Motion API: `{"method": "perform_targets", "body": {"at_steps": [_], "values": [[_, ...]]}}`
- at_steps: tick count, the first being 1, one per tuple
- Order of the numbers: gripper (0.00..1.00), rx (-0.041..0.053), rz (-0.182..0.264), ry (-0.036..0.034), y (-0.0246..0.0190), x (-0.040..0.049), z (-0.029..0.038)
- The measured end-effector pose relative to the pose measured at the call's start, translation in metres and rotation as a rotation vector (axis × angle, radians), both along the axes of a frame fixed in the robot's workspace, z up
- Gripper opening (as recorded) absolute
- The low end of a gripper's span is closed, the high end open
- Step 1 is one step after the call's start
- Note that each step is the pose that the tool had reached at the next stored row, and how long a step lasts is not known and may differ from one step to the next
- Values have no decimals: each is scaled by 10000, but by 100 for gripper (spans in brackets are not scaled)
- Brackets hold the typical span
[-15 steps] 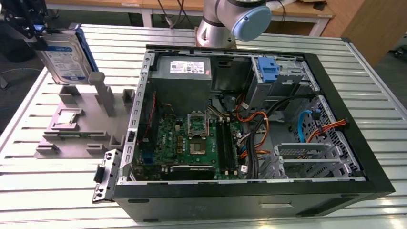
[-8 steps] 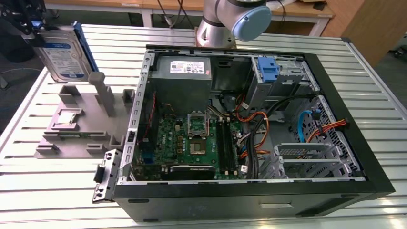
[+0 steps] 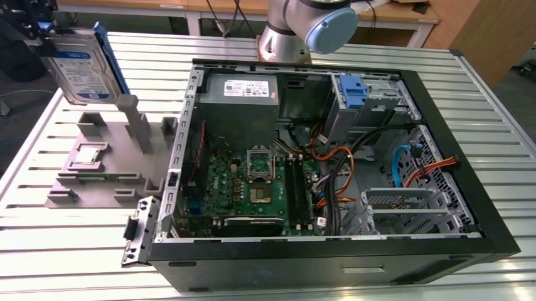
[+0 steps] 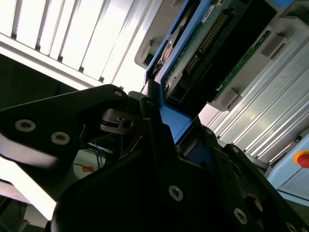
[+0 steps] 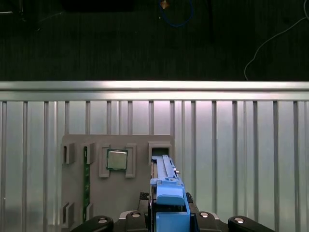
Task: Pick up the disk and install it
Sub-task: 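Pick up the disk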
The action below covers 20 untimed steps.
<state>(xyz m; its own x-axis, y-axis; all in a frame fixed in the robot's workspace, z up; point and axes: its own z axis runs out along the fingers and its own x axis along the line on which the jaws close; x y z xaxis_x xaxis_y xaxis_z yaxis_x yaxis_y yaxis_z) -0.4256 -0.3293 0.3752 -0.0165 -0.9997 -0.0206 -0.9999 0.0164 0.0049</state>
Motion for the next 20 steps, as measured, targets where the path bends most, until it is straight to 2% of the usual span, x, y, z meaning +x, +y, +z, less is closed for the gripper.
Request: {"method": "perform_targets", "body": {"at_steps": [3, 13, 20], "values": [[37, -1, -1, -2, 0, 0, 22], [37, -3, -1, 0, 0, 0, 32], [37, -3, -1, -1, 0, 0, 75]]}}
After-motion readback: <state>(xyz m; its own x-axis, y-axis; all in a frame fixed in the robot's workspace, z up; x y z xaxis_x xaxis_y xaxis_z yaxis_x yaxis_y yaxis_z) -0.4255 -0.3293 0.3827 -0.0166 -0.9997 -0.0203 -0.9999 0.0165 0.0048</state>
